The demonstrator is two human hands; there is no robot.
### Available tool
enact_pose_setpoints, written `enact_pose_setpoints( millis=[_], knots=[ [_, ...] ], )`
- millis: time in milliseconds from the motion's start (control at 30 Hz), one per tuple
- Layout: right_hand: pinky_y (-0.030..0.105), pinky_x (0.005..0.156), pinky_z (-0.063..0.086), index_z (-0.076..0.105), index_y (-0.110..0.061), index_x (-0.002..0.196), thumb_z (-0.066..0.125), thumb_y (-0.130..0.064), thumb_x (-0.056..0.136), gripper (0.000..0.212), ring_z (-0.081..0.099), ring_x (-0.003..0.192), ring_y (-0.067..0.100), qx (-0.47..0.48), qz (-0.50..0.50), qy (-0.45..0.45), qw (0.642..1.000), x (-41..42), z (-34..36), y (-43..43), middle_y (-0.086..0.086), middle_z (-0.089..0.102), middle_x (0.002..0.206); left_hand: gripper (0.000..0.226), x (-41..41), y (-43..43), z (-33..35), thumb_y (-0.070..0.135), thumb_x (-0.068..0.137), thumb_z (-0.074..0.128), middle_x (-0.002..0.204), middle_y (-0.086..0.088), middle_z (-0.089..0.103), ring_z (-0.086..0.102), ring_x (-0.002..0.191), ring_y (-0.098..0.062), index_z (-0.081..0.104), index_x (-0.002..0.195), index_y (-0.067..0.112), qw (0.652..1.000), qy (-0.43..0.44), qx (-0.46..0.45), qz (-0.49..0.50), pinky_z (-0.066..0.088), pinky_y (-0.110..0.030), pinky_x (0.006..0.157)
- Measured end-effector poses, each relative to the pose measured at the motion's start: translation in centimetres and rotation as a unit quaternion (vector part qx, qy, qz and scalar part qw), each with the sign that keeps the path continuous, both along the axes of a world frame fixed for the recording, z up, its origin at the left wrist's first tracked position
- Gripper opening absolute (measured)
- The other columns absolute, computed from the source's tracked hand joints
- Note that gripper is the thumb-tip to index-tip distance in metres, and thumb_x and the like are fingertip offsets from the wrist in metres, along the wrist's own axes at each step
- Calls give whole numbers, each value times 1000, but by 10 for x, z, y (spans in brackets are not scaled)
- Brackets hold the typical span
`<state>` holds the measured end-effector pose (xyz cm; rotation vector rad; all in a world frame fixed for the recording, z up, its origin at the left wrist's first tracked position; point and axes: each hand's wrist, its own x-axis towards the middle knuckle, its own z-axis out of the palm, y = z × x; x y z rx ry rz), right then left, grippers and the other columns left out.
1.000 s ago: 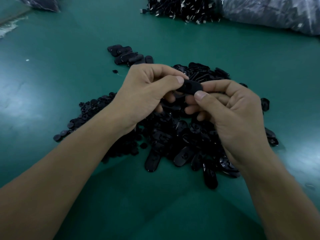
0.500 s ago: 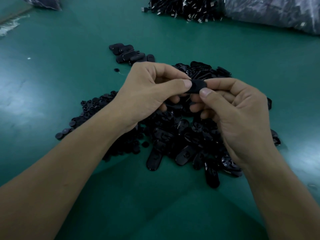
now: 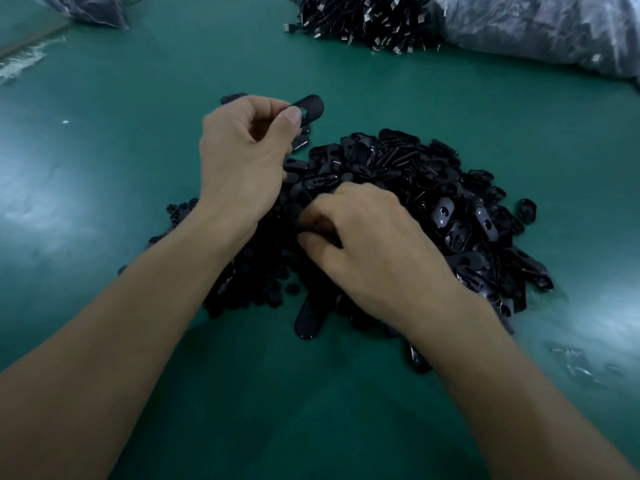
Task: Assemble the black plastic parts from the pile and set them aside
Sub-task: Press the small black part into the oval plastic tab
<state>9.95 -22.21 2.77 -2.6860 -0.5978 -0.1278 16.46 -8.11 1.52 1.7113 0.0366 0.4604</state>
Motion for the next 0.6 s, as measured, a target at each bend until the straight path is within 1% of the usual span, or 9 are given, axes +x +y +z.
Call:
enact_pose_setpoints(
  millis=[100,200,267,300,367,433,467,533,600],
  knots=[
    [35,82,44,66,-17,110,58,-40,96,27,50,101,21,-15,20,-5,1000,2,5,18,-2,51,98,15,0,0,1,23,94,64,72,16,69,60,63,6,67,82,30,1000,3,-1,6,50,-23,62],
    [39,91,46,63,-17,115,57,-42,96,32,51,107,25,-40,37,-1,999,5,6,29,3,55,109,16,1,0,1,22,94,64,72,13,68,57,60,4,67,80,30,1000,7,-15,14,48,-20,59],
    [41,93,47,64,-18,118,55,-40,98,31,51,109,26,-57,41,12,997,6,3,32,5,55,113,17,1,1,2,22,94,64,73,12,68,56,60,2,67,79,30,1000,6,-14,21,47,-21,58],
    [39,92,47,64,-18,118,55,-38,99,30,51,109,26,-53,41,18,998,6,2,33,5,56,113,17,1,1,2,23,94,64,73,12,68,56,60,1,67,79,30,1000,4,-14,22,48,-22,59],
    [34,84,46,65,-17,116,56,-33,99,25,53,106,26,-39,37,18,998,5,0,34,5,58,110,17,1,1,3,23,94,64,72,13,68,55,60,2,67,79,30,1000,2,-13,25,48,-22,60],
    [31,75,40,65,-15,111,58,-28,99,20,54,97,25,-37,32,8,999,4,-2,36,6,59,107,17,1,1,4,24,94,64,72,13,67,55,60,2,67,79,30,1000,1,-13,27,47,-22,60],
    [30,73,38,64,-14,108,58,-27,98,17,52,93,25,-32,29,7,999,4,-3,36,6,59,106,17,1,1,4,24,94,65,72,14,68,55,60,2,67,78,30,1000,2,-15,27,47,-23,60],
    [32,73,43,64,-13,106,60,-25,98,15,52,91,25,-16,29,15,999,5,-4,37,7,59,107,17,0,1,4,24,94,65,72,14,68,56,61,2,68,78,31,1000,3,-16,27,47,-23,61],
    [37,79,50,64,-14,107,61,-23,98,14,55,95,25,-5,31,22,999,6,-5,37,6,59,109,17,-1,1,5,24,94,65,70,16,69,57,60,4,68,78,31,1000,0,-16,26,46,-20,59]
  ],
)
